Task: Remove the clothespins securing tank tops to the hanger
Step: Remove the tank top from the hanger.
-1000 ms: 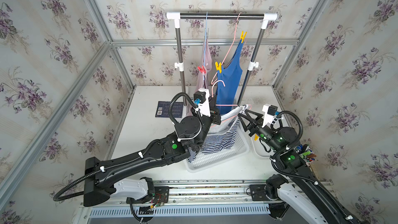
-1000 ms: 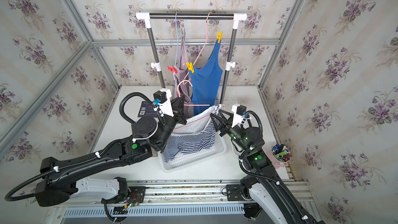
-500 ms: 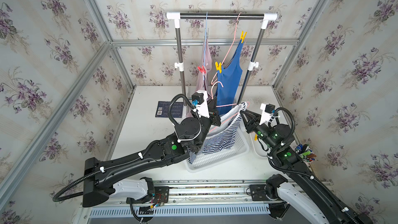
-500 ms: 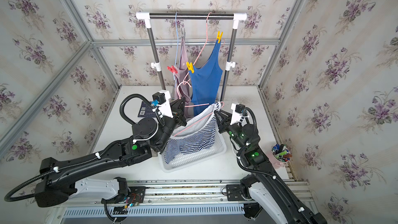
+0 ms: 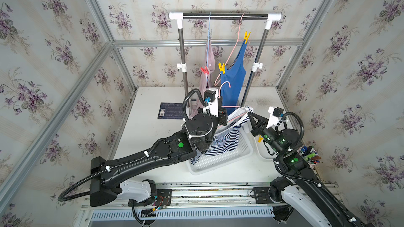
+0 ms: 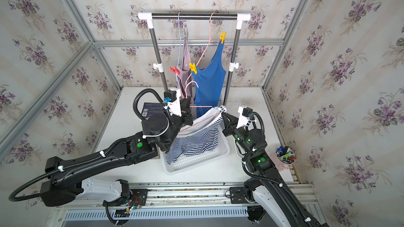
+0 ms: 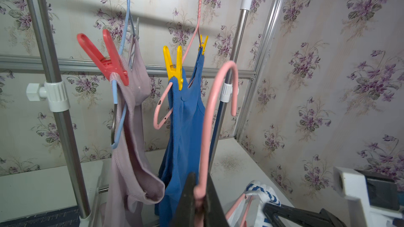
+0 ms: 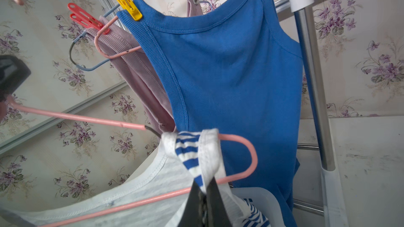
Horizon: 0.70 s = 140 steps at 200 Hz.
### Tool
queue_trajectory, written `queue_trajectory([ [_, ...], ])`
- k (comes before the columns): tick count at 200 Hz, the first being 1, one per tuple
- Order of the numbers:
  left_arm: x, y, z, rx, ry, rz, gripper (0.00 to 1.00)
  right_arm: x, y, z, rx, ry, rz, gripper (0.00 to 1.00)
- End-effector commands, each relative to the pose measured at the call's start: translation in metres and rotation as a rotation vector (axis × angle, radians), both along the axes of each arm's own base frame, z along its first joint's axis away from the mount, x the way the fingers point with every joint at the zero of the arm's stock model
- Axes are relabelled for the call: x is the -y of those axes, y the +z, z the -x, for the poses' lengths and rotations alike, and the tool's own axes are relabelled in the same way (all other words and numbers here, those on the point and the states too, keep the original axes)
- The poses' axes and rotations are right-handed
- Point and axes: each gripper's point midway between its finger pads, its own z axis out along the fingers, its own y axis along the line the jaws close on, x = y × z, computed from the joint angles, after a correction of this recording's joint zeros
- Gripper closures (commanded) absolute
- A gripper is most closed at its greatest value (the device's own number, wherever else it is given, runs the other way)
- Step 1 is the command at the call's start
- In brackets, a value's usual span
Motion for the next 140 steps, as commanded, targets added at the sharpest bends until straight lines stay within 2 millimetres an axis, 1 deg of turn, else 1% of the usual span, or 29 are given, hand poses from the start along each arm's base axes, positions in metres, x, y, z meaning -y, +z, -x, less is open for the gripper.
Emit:
queue_trajectory([
  [1,-0.005,-0.004,-0.004,0.002,0.053,-0.091,1.0,-0.002,0.001,-0.003,-0.053,0.04,-0.037,1.0],
  [24,-0.002,-0.007,-0.001,0.004,0.015,-0.107,1.0,0.008,-0.002,-0.012,-0.092,0.031,-0.07,1.0],
  [49,-0.003,-0.005,0.003,0.012,-0.012,-0.11,1.0,0.029,-0.004,-0.021,-0.108,-0.013,-0.116,1.0],
  [68,0.001,-0.002,0.008,0.022,-0.067,-0.107,1.0,0.039,-0.01,-0.027,-0.138,-0.017,-0.136,1.0],
  [82,0.007,0.001,0.014,0.031,-0.124,-0.109,1.0,0.041,-0.016,-0.031,-0.16,-0.007,-0.144,1.0],
  [102,0.009,0.004,0.016,0.022,-0.18,-0.096,1.0,0.039,-0.025,-0.034,-0.189,0.008,-0.139,1.0],
  [124,0.009,0.01,0.018,0.014,-0.235,-0.082,1.0,0.041,-0.036,-0.037,-0.214,-0.004,-0.136,1.0],
  [140,0.002,0.015,0.013,0.01,-0.211,-0.072,1.0,0.042,-0.039,-0.035,-0.215,-0.006,-0.133,1.0],
])
